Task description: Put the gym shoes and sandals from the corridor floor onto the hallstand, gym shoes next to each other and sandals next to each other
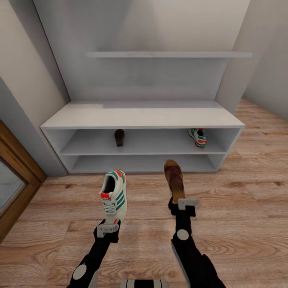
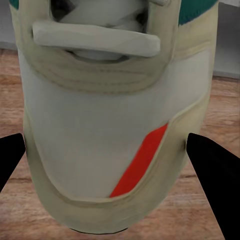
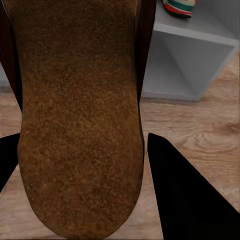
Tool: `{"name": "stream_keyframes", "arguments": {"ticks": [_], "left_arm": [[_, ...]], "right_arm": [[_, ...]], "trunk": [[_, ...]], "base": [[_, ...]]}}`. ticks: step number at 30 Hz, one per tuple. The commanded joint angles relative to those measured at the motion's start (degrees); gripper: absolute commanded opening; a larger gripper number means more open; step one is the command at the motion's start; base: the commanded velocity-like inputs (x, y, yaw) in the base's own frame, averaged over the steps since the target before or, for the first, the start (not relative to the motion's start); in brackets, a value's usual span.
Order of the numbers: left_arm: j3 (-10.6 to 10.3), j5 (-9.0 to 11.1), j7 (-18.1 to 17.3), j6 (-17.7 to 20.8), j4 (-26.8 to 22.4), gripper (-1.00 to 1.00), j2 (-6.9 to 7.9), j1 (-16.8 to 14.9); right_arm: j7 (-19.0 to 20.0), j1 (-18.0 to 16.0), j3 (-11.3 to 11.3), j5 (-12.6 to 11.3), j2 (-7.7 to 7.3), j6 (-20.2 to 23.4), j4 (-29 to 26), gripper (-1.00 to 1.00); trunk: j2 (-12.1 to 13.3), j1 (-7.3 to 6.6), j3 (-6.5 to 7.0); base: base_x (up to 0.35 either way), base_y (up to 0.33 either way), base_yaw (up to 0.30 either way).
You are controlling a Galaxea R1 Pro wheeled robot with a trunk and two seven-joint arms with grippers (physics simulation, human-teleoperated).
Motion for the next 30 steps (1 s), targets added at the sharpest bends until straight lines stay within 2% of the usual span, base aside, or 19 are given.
{"name": "stream_keyframes", "arguments": {"ticks": [1, 4, 5, 9, 10, 13, 18, 25, 28, 29, 30], "left_arm": [[0.0, 0.0, 0.0, 0.0, 0.0, -1.0, -0.01, 0.0], [0.0, 0.0, 0.0, 0.0, 0.0, -1.0, -0.04, 0.0], [0.0, 0.0, 0.0, 0.0, 0.0, -1.0, -0.04, 0.0], [0.0, -0.1, 0.0, 0.0, 0.0, -1.0, -0.06, 0.0], [0.0, -0.1, 0.0, 0.0, 0.0, -1.0, -0.06, 0.0], [0.0, -0.1, 0.0, 0.0, 0.0, -1.0, -0.05, 0.0], [0.0, -0.1, 0.0, 0.0, 0.0, -1.0, -0.06, 0.0], [0.0, -0.2, 0.0, 0.0, 0.0, -1.0, -0.07, 0.0], [0.0, -0.2, 0.0, 0.0, 0.0, -1.0, -0.07, 0.0], [0.0, -0.2, 0.0, 0.0, 0.0, -1.0, -0.07, 0.0], [0.0, -0.2, 0.0, 0.0, 0.0, -1.0, -0.07, 0.0]], "right_arm": [[0.0, -1.4, 0.0, -0.2, 0.3, 2.0, -0.6, -1.0], [0.1, -4.6, 0.1, -1.8, 0.84, 7.3, -2.4, -1.0], [0.1, -4.6, 0.1, -1.8, 0.84, 7.3, -2.4, -1.0], [0.1, -6.8, 0.7, -6.4, 0.84, 11.7, -4.5, -1.0], [0.1, -6.8, 0.7, -6.4, 0.84, 11.7, -4.5, -1.0], [0.1, -8.4, 1.9, -9.5, 0.84, 14.3, -5.5, -1.0], [0.1, -10.5, 3.6, -11.6, 0.84, 18.0, -6.5, -1.0], [0.1, -11.5, 5.8, -13.9, 0.84, 20.2, -6.9, -1.0], [-0.1, -11.8, 7.9, -16.4, 0.84, 20.8, -7.0, -1.0], [-0.1, -11.8, 7.9, -16.4, 0.84, 20.8, -7.0, -1.0], [-0.2, -11.9, 8.4, -17.4, 0.84, 20.9, -7.1, -1.0]], "trunk": [[0.0, 0.0, 0.0], [0.0, 0.0, 0.0], [0.0, 0.0, 0.0], [0.0, 0.0, 0.0], [0.0, 0.0, 0.0], [0.0, 0.0, 0.0], [0.0, 0.0, 0.0], [0.0, 0.0, 0.0], [0.0, 0.0, 0.0], [0.0, 0.0, 0.0], [0.0, 0.0, 0.0]], "base": [[0.0, 0.0, 0.0], [0.0, 0.0, 0.0], [0.0, 0.0, 0.0], [0.0, 0.0, 0.0], [0.0, 0.0, 0.0], [0.0, 0.0, 0.0], [0.0, 0.0, 0.0], [0.0, 0.0, 0.0], [0.0, 0.0, 0.0], [0.0, 0.0, 0.0], [0.0, 0.0, 0.0]]}}
